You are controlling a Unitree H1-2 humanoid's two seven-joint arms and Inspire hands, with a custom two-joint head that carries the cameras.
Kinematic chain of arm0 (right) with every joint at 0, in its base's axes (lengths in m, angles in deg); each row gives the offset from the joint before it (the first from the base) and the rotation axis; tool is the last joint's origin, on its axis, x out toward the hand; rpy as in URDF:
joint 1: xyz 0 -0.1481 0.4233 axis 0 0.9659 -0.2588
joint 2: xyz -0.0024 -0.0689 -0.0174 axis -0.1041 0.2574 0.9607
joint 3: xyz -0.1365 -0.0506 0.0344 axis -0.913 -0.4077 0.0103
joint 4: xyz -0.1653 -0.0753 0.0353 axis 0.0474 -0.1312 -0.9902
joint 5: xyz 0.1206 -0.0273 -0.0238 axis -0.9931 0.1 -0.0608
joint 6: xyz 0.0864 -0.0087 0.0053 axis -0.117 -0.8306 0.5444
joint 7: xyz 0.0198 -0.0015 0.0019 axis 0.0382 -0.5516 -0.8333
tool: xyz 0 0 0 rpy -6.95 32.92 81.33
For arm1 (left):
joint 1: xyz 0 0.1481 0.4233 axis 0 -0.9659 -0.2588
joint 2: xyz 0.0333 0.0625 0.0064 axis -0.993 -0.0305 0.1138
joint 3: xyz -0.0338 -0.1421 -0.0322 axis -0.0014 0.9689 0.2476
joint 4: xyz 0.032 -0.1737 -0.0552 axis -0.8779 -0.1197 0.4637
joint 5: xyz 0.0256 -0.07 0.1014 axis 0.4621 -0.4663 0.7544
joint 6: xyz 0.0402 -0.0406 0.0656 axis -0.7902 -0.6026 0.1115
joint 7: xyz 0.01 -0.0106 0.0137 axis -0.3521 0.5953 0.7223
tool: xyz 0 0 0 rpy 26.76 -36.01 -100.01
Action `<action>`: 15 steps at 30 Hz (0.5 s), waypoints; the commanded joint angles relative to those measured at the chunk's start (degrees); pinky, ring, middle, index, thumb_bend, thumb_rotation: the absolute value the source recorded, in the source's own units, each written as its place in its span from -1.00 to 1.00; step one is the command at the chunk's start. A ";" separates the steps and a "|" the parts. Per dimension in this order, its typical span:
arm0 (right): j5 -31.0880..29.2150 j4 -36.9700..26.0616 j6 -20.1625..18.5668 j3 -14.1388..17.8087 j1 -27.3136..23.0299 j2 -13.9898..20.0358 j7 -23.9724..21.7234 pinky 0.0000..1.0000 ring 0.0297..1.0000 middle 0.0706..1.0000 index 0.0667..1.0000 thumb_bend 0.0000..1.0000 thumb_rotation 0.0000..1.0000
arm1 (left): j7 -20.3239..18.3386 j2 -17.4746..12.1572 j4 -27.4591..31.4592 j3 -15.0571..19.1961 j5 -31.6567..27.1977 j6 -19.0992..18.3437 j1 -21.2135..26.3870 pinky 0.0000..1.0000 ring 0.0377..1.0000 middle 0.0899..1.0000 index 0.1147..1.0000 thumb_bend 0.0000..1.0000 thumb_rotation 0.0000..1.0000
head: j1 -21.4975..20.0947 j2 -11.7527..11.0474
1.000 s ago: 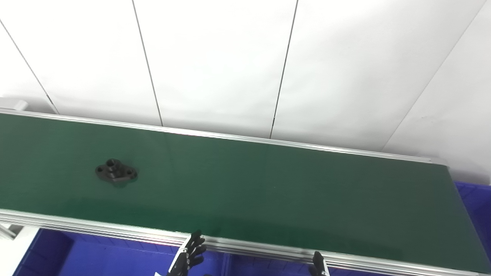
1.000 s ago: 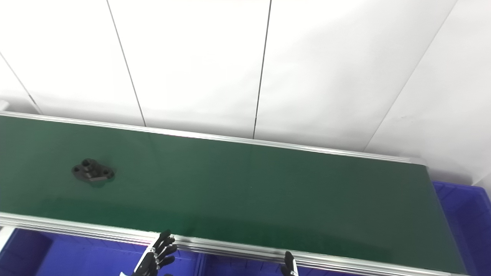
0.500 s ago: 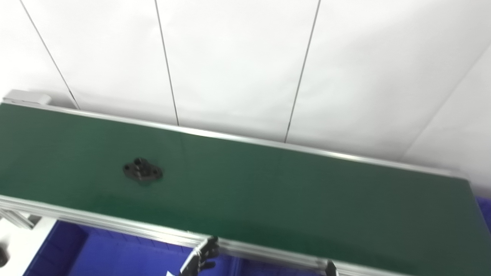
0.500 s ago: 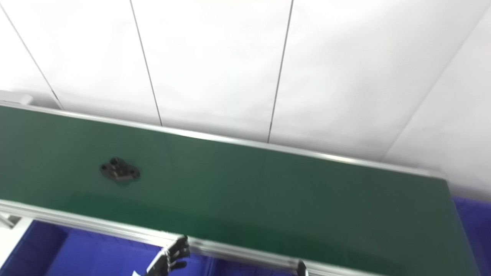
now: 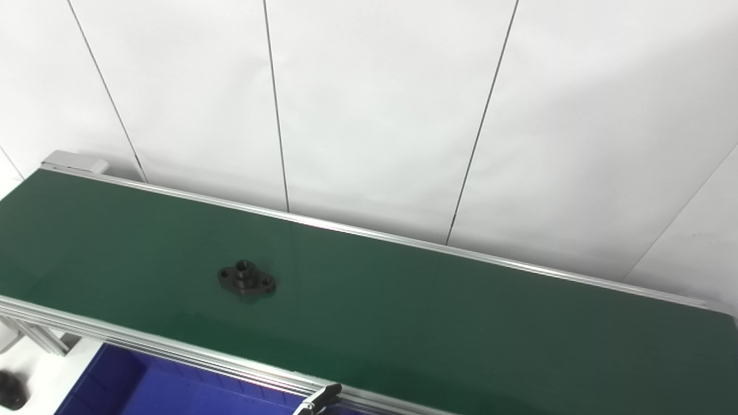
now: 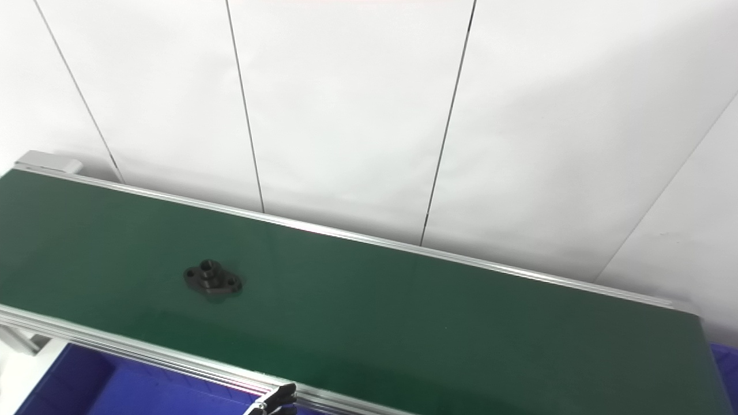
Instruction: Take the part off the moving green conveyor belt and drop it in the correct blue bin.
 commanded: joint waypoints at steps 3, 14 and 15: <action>0.51 -2.86 2.92 0.08 0.94 0.48 -1.45 1.00 1.00 1.00 1.00 0.41 1.00 | 0.16 5.29 1.86 -4.64 2.03 -0.04 -0.99 0.25 0.50 0.59 0.62 0.40 0.72 | 0.53 1.09; -0.02 -8.38 4.28 0.18 2.91 1.32 -3.05 1.00 1.00 1.00 1.00 0.37 1.00 | 0.83 6.61 5.77 -5.34 0.46 -1.60 -2.87 0.25 0.49 0.59 0.62 0.42 0.67 | 1.44 5.49; 0.57 -8.92 4.35 0.23 2.86 1.38 -3.02 1.00 1.00 1.00 1.00 0.31 1.00 | 0.83 6.50 5.95 -5.35 0.60 -1.49 -2.86 0.29 0.52 0.61 0.64 0.39 0.67 | 1.40 5.68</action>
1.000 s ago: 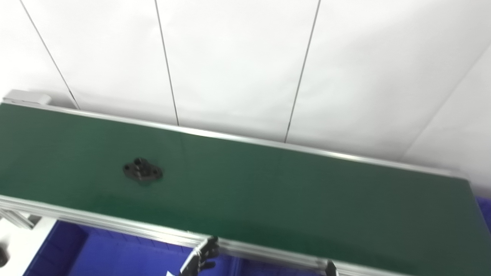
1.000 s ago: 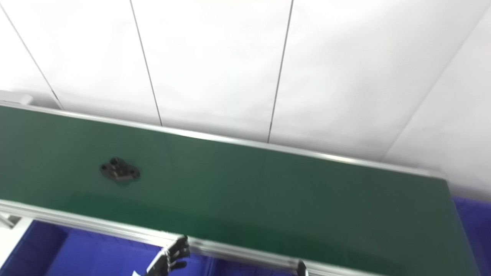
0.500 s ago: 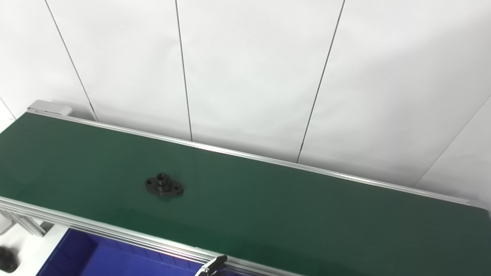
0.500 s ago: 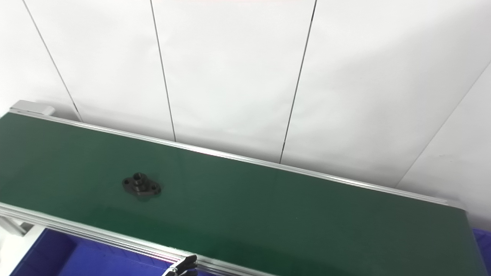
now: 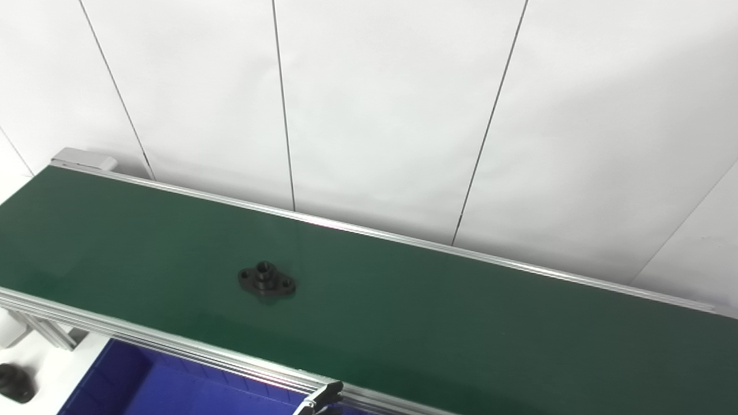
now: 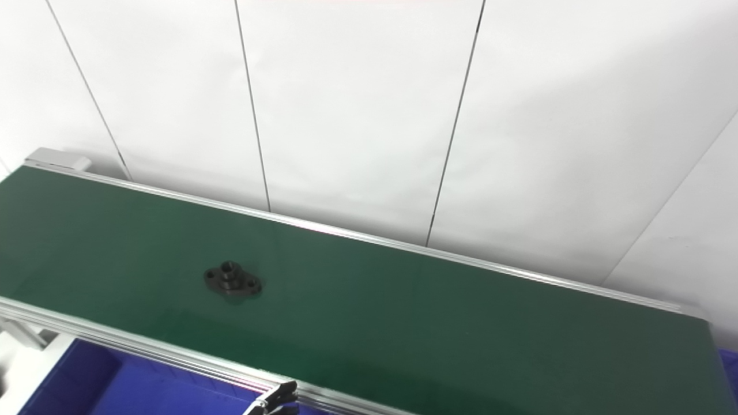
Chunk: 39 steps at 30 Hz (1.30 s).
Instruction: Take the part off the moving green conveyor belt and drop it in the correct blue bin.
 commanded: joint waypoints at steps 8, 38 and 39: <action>8.25 -6.88 5.20 0.99 -2.10 -0.12 0.30 1.00 0.98 1.00 1.00 0.42 0.99 | 0.65 6.56 3.82 -5.83 -0.65 0.07 -2.03 0.39 0.57 0.65 0.67 0.44 0.61 | -0.77 1.83; 41.22 -3.05 -24.43 -2.21 -45.57 2.47 -15.73 0.49 0.73 0.81 0.84 0.89 0.25 | -0.74 5.74 9.28 -7.01 -4.61 -3.66 -3.59 0.54 0.62 0.70 0.76 0.47 0.61 | -5.80 4.68; 43.00 -1.67 -24.99 -3.00 -47.14 2.51 -16.04 0.48 0.72 0.78 0.82 0.92 0.23 | -0.78 5.84 9.37 -7.14 -4.72 -3.75 -3.69 0.54 0.63 0.70 0.76 0.46 0.61 | -5.75 4.71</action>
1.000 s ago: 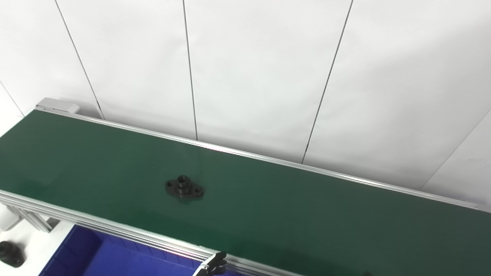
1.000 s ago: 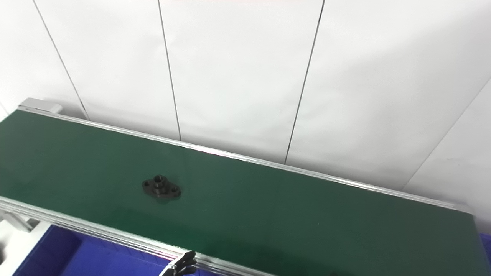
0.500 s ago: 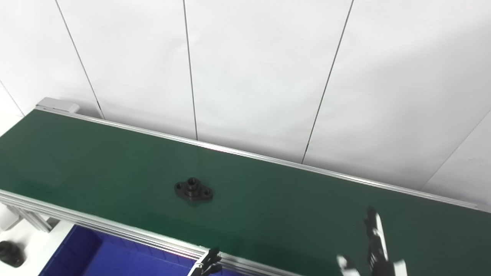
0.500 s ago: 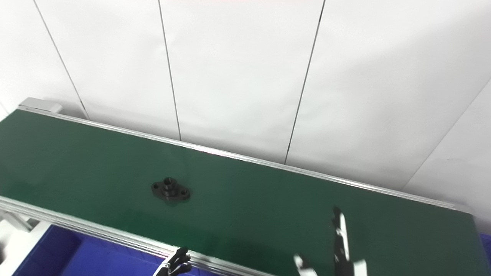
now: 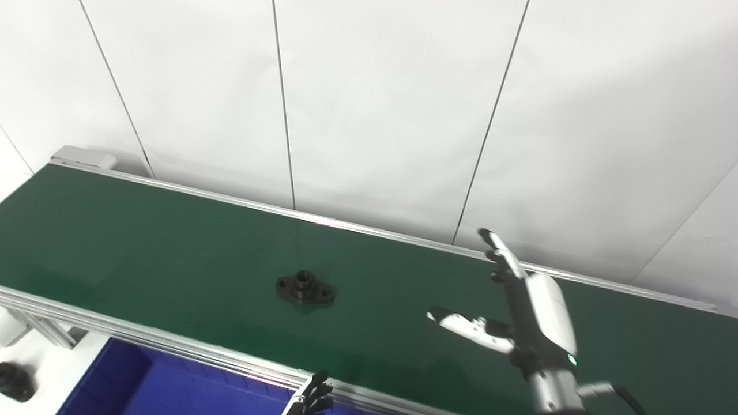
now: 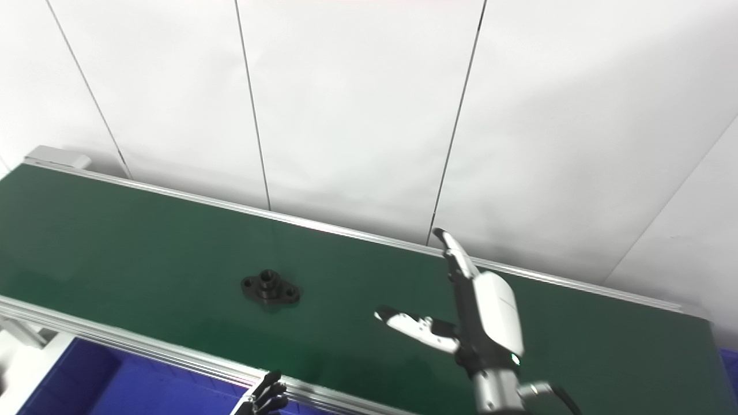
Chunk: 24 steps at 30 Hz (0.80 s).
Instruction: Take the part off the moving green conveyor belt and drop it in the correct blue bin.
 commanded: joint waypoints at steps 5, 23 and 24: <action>7.12 6.12 -1.05 -3.87 -8.97 0.19 -0.73 0.52 0.67 0.73 0.77 0.96 0.16 | 0.25 6.26 1.95 -5.81 -0.41 2.69 -0.58 0.52 0.63 0.69 0.76 0.46 0.61 | 0.37 0.23; 15.19 27.42 -1.02 -13.82 -20.54 -3.60 2.86 0.52 0.60 0.66 0.72 1.00 0.04 | 0.09 7.73 5.21 -10.68 2.37 -0.77 -3.94 0.67 0.71 0.74 0.78 0.47 0.61 | 0.97 2.07; 15.31 28.57 -1.04 -14.14 -20.91 -3.85 3.30 0.50 0.59 0.65 0.71 1.00 0.02 | 0.06 7.65 5.32 -10.86 2.46 -1.04 -3.92 0.69 0.71 0.74 0.79 0.49 0.62 | 0.97 2.07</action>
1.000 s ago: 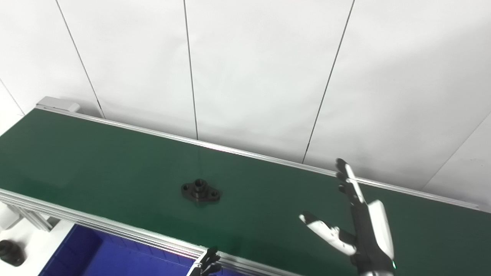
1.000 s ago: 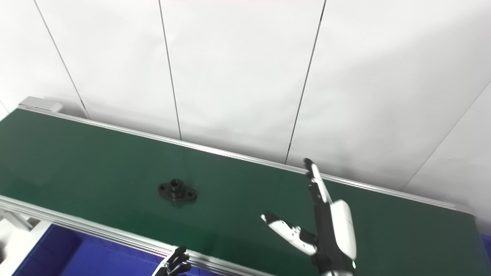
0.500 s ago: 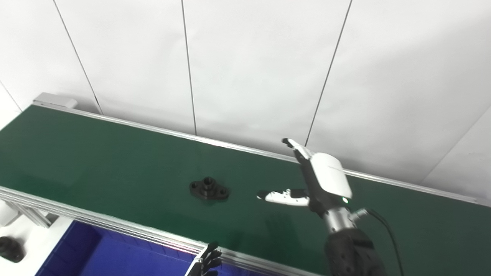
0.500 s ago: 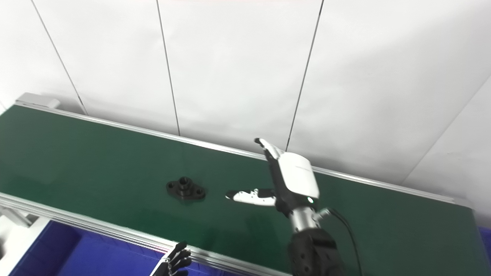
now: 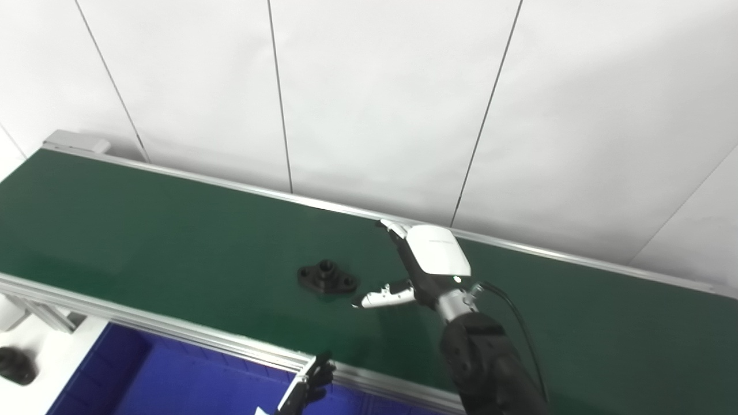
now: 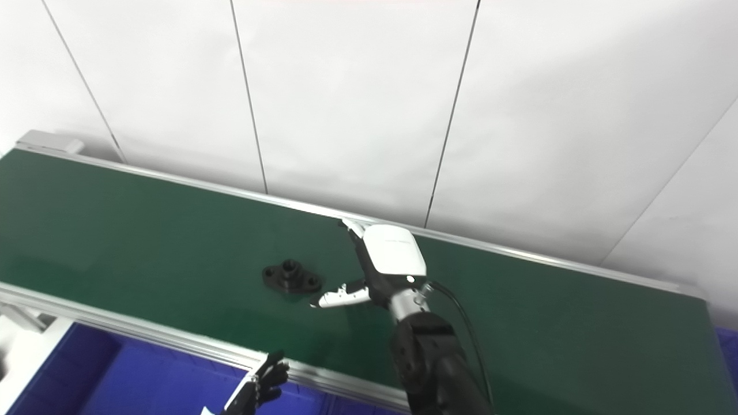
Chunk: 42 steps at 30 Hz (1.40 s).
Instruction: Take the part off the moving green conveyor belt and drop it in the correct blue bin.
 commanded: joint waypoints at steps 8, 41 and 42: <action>0.45 6.85 -0.22 -2.72 -5.52 -3.71 5.09 0.28 0.50 0.61 0.67 1.00 0.09 | 0.90 8.98 2.50 -10.32 1.18 0.58 -3.48 0.62 0.71 0.74 0.76 0.47 0.58 | 1.97 0.56; 1.74 20.88 -4.12 -9.31 -7.13 -5.98 9.99 -0.73 -0.58 -0.22 -0.11 0.06 -0.95 | 4.12 10.51 2.08 -13.99 4.74 2.18 -5.15 0.45 0.64 0.71 0.69 0.29 0.39 | 5.29 2.30; 1.72 20.46 -4.52 -9.50 -7.08 -5.64 8.80 -0.70 -0.55 -0.18 -0.11 0.06 -0.98 | 4.06 10.41 2.00 -13.89 4.60 2.29 -5.07 0.45 0.64 0.71 0.69 0.30 0.40 | 5.14 2.36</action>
